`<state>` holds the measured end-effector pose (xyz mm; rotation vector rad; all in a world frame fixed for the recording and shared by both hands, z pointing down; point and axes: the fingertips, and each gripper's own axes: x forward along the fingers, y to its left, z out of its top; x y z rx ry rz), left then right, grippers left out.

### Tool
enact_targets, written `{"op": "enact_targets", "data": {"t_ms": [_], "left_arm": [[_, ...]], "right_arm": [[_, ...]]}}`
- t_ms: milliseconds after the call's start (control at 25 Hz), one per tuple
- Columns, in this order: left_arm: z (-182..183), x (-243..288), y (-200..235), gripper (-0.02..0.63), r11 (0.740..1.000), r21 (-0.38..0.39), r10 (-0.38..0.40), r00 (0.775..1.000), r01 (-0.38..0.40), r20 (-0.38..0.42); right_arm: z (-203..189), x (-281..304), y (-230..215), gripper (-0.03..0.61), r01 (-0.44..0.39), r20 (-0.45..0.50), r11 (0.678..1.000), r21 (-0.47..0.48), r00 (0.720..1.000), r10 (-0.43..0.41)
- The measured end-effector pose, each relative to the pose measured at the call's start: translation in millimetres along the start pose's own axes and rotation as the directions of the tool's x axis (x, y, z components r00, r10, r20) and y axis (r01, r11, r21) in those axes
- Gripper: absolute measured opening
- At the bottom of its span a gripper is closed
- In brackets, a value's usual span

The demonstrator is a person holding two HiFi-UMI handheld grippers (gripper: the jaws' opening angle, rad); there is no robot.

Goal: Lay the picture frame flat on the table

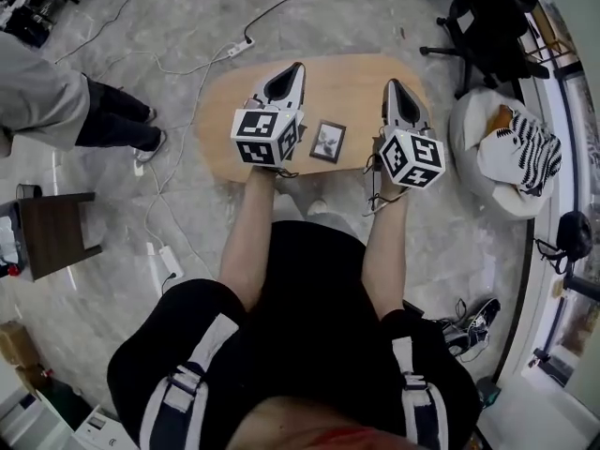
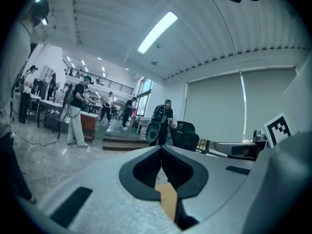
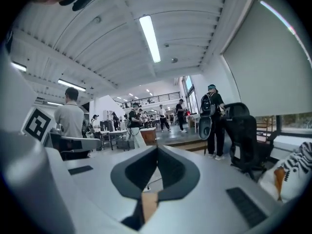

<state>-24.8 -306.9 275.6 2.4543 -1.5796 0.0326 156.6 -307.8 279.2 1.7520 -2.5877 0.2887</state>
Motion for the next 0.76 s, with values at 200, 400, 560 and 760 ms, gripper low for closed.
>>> {"op": "enact_targets", "data": {"t_ms": [200,400,560,760], "left_arm": [[18,-5,0,0.008,0.999,0.021,0.03,0.999,-0.03,0.023],[27,-11,-1,0.008,0.999,-0.003,0.037,0.997,-0.037,0.063],[22,-14,-6,0.008,0.999,-0.019,0.052,0.996,-0.051,0.074],[21,-22,0,0.008,0.998,-0.012,0.054,0.997,-0.054,0.06]], "right_arm": [[13,-7,-12,0.011,0.027,0.025,1.0,0.004,0.999,-0.027],[23,-8,-8,0.011,-0.005,0.022,0.999,-0.045,1.0,0.006],[21,-15,-13,0.011,-0.014,0.017,0.998,-0.06,1.0,0.015],[19,-17,-4,0.011,-0.028,0.025,0.998,-0.051,0.999,0.029]]}}
